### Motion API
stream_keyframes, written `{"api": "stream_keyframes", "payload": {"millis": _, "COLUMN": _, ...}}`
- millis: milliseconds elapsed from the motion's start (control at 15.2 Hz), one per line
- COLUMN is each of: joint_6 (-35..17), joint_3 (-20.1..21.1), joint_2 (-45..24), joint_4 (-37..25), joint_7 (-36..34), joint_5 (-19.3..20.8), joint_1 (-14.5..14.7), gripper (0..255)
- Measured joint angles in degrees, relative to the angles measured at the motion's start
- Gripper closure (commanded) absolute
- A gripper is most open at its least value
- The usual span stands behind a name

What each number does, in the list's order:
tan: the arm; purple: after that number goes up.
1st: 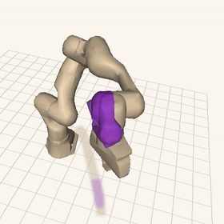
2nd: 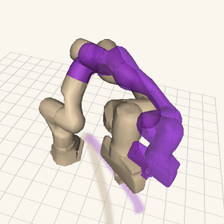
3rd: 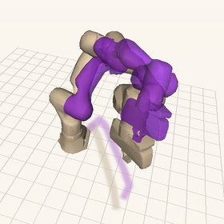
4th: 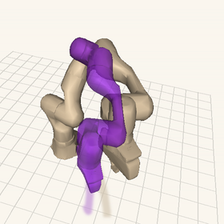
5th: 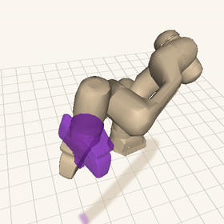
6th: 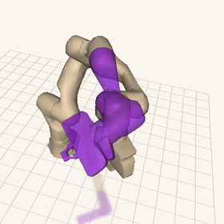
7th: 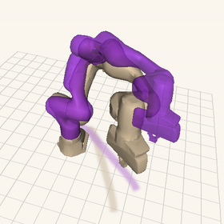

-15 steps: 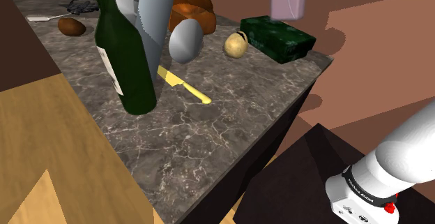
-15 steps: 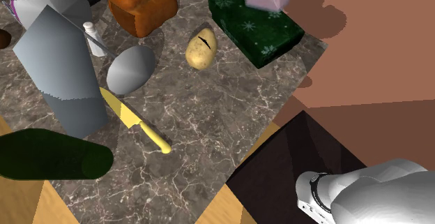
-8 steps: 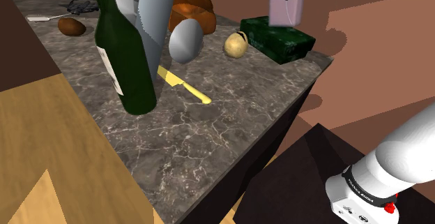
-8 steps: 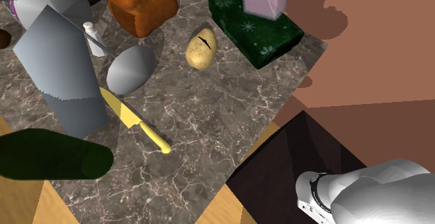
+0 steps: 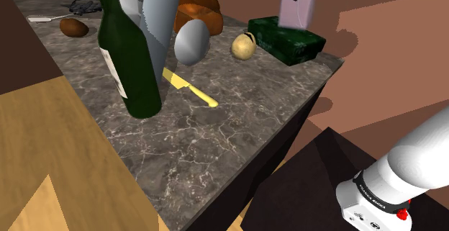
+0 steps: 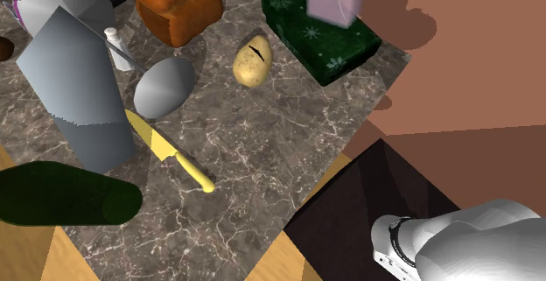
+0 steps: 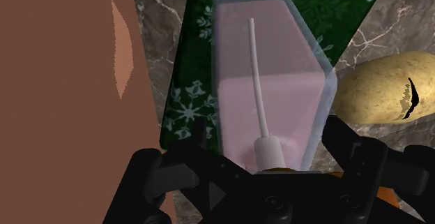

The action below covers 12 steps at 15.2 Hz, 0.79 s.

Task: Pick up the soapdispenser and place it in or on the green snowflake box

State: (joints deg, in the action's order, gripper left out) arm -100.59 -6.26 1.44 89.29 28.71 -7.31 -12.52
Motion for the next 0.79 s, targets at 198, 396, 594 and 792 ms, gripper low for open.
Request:
{"api": "stream_keyframes", "payload": {"millis": 198, "joint_6": 0.0, "joint_3": 0.0, "joint_2": -0.1, "joint_4": 0.0, "joint_7": 0.0, "joint_5": 0.0, "joint_1": 0.0, "gripper": 0}}
{"api": "stream_keyframes", "payload": {"millis": 396, "joint_6": 2.4, "joint_3": 0.0, "joint_2": -0.5, "joint_4": -2.7, "joint_7": -0.3, "joint_5": 0.0, "joint_1": 0.0, "gripper": 0}}
{"api": "stream_keyframes", "payload": {"millis": 594, "joint_6": 6.6, "joint_3": -0.3, "joint_2": -0.9, "joint_4": -7.4, "joint_7": -0.2, "joint_5": -0.1, "joint_1": -0.3, "gripper": 0}}
{"api": "stream_keyframes", "payload": {"millis": 792, "joint_6": 7.6, "joint_3": -0.5, "joint_2": -1.0, "joint_4": -8.5, "joint_7": -0.1, "joint_5": -0.2, "joint_1": -0.4, "gripper": 0}}
